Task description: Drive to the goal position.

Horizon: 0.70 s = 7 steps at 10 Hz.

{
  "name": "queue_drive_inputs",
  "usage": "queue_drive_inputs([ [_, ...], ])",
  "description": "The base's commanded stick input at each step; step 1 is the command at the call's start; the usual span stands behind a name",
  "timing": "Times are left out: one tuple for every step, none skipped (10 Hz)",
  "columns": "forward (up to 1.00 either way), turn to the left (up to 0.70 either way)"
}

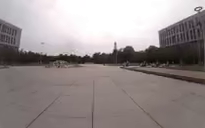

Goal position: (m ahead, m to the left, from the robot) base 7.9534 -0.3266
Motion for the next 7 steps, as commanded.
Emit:
queue_drive_inputs([
  [1.00,0.00],
  [1.00,0.00],
  [1.00,0.00],
  [1.00,0.00],
  [1.00,0.00],
  [1.00,0.00],
  [1.00,0.00],
])
